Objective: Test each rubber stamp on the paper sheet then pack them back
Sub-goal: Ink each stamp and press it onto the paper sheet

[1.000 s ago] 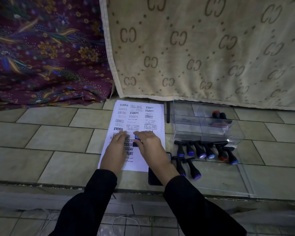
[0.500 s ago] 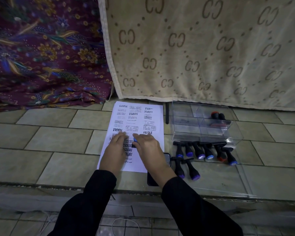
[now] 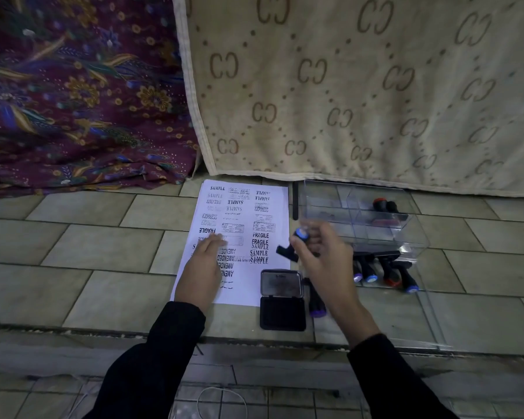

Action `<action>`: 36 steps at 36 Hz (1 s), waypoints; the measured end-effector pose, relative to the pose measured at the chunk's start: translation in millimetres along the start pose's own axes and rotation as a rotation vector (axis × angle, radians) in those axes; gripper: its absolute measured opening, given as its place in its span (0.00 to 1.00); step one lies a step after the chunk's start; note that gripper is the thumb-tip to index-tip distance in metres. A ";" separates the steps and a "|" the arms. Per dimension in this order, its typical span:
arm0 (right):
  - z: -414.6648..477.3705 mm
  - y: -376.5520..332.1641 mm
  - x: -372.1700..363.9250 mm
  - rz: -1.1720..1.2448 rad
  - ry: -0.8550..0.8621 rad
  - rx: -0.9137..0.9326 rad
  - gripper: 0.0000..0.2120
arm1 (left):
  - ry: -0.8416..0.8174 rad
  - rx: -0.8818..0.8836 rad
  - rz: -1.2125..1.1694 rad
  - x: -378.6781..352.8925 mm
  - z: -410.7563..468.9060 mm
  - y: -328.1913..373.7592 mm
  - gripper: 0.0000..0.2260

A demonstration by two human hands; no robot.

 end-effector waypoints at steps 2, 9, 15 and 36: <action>-14.0 5.2 0.7 -0.006 -0.032 0.021 0.10 | -0.005 0.000 -0.002 0.6 0.2 1.0 0.28; -54.8 20.7 -3.0 -0.115 -0.104 0.229 0.10 | -0.024 -0.004 -0.001 2.2 -0.2 2.8 0.27; -66.9 29.7 -3.4 -0.147 -0.113 0.303 0.06 | -0.033 0.001 0.003 2.2 -0.6 2.8 0.28; -73.0 39.5 -9.6 -0.122 -0.163 0.345 0.06 | -0.023 -0.012 0.005 -0.4 0.0 0.4 0.26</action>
Point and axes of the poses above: each hand's wrist, its own z-axis towards the middle knuckle, its own x-axis out of the back of the hand, y = z × x, the point moved 3 cm from there along z, towards the middle knuckle, and after that the axes turned 15 degrees about -x, right-handed, at the moved point
